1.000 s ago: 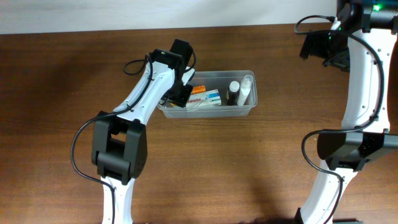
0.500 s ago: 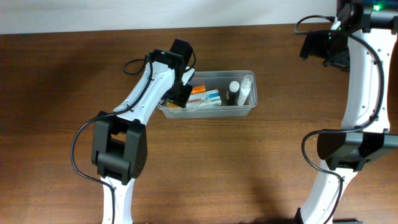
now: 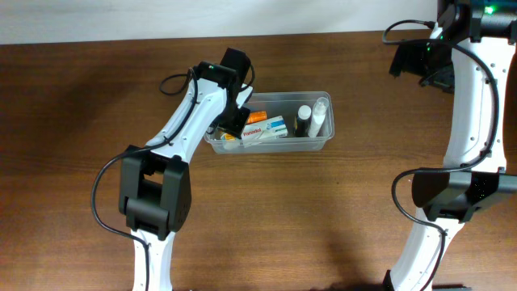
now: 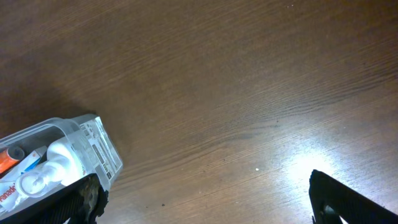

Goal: Pack container
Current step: 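Open the left gripper and lift it out of the container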

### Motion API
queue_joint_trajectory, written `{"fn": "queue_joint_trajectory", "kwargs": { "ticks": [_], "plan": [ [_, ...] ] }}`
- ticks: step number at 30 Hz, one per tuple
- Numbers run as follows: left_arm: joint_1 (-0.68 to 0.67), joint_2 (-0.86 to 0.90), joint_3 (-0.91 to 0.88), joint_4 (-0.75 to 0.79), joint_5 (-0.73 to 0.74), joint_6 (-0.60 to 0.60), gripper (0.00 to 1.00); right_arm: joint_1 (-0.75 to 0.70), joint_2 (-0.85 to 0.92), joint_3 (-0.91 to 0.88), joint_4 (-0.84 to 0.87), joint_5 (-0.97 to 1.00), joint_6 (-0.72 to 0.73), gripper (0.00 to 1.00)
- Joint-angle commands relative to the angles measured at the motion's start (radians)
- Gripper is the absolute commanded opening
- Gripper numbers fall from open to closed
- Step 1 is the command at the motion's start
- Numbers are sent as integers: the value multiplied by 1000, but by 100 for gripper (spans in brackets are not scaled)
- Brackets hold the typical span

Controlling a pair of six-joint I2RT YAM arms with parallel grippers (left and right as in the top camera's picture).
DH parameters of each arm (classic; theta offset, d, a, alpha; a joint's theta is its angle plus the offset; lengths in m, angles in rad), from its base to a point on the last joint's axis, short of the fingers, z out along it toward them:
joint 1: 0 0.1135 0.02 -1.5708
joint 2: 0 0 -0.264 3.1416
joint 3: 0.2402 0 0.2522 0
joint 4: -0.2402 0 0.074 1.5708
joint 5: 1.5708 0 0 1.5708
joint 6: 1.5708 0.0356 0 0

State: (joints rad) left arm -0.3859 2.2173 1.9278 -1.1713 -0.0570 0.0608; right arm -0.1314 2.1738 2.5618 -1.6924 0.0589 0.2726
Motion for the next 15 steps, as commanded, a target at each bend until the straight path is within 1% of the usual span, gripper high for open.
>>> {"fn": "queue_joint_trajectory", "kwargs": {
  "ticks": [1, 6, 10, 12, 13, 15],
  "plan": [
    [3, 10, 27, -13, -3, 8, 54, -1, -23, 11, -3, -2, -3, 99],
    [3, 2, 54, -34, -3, 7, 54, -1, -23, 11, -3, -2, -3, 98],
    [3, -36, 147, -97, -4, -8, 70, -1, -23, 11, -3, -2, -3, 98],
    [7, -73, 212, -145, -20, -19, 87, -1, -23, 11, -3, -2, -3, 98],
    [9, -103, 252, -178, -39, -33, 99, -1, -23, 11, -3, -2, -3, 98],
    [11, -154, 304, -230, -66, -39, 99, -1, -23, 11, -3, -2, -3, 98]
  ]
}}
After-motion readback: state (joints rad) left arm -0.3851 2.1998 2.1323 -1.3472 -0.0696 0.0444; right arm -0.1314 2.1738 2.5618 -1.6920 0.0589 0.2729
